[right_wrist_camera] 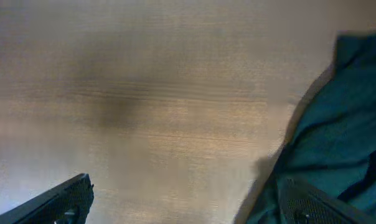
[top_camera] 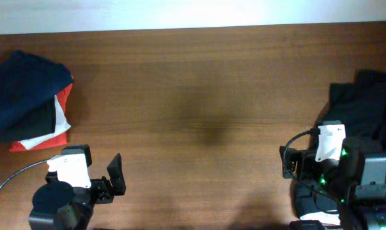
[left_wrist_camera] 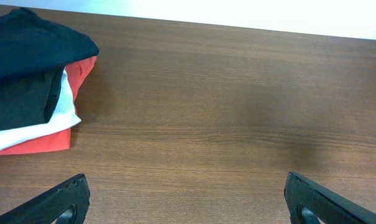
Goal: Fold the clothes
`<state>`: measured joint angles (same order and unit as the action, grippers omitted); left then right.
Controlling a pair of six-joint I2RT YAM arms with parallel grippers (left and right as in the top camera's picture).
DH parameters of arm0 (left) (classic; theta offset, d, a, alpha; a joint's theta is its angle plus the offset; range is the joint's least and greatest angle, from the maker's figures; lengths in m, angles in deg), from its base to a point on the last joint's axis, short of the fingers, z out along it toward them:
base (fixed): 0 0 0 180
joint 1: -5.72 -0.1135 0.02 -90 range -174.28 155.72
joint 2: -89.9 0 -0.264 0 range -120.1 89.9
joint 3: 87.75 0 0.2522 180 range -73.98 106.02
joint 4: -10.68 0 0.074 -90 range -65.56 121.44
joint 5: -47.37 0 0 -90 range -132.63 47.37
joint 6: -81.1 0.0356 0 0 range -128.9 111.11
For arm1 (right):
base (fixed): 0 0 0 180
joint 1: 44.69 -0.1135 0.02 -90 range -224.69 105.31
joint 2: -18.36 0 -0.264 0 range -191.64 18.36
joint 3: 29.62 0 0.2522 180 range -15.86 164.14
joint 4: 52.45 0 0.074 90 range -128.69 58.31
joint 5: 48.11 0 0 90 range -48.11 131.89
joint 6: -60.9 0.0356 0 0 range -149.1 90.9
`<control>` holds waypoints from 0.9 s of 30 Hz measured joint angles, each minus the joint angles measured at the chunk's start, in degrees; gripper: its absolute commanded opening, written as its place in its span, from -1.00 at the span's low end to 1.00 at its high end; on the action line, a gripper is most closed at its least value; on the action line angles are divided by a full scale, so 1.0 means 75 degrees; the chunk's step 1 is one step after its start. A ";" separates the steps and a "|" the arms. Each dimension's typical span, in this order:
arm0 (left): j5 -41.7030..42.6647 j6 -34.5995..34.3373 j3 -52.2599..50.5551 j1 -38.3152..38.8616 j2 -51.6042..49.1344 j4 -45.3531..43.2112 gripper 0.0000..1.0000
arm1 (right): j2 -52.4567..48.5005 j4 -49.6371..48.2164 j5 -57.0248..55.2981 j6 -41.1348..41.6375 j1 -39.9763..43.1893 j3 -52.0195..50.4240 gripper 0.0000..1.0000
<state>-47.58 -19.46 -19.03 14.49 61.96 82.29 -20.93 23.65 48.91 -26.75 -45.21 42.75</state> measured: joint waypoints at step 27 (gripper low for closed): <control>-0.0003 0.0000 -0.0067 0.0000 0.0012 0.0023 0.98 | 0.5141 -0.7778 -0.0621 -0.0717 0.0000 -0.7734 0.97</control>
<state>-47.60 -19.46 -19.53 14.49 62.05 82.46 17.63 -34.68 44.26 -32.13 -45.21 -15.26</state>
